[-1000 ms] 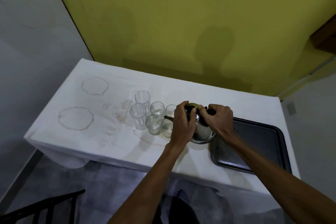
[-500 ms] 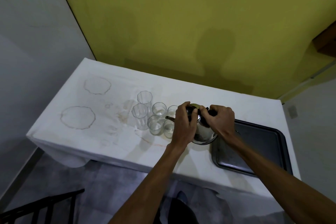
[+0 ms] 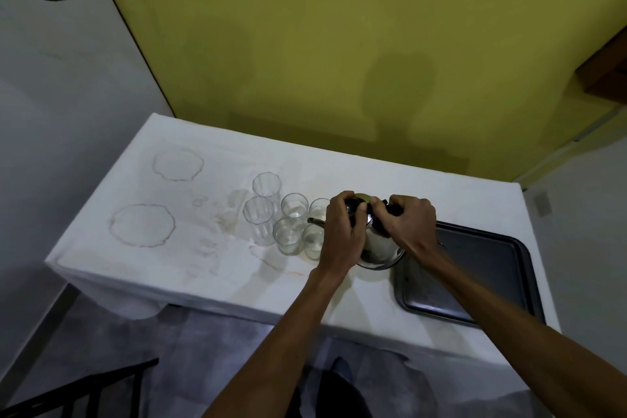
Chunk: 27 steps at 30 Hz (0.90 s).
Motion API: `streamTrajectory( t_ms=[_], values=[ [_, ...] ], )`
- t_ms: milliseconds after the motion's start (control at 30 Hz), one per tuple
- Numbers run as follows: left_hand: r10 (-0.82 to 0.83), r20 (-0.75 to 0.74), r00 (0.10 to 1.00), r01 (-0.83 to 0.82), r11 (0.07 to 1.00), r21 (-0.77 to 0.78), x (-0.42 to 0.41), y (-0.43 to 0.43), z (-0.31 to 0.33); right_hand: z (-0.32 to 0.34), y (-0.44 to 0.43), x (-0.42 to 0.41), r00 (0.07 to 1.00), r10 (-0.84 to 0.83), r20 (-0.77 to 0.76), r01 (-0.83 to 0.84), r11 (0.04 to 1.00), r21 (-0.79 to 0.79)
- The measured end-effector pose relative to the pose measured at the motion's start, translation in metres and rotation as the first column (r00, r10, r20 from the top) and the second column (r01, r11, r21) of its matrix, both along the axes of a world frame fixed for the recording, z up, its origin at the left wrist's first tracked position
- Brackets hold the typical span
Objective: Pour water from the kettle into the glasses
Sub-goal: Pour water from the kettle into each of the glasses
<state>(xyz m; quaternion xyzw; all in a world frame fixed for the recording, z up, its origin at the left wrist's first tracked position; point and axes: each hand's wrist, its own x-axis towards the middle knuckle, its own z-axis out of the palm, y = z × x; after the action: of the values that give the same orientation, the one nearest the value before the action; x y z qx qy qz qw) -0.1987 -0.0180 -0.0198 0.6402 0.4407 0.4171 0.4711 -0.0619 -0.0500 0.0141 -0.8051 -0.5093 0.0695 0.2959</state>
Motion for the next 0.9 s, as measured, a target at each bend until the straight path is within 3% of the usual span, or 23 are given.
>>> streamTrajectory(
  t_ms=[900],
  values=[
    [0.004, 0.019, 1.000, -0.004, 1.000, 0.001, -0.0026, -0.0010, 0.0032, 0.0064, 0.0000, -0.0043, 0.999, -0.018, 0.046, 0.019, 1.000, -0.018]
  ],
)
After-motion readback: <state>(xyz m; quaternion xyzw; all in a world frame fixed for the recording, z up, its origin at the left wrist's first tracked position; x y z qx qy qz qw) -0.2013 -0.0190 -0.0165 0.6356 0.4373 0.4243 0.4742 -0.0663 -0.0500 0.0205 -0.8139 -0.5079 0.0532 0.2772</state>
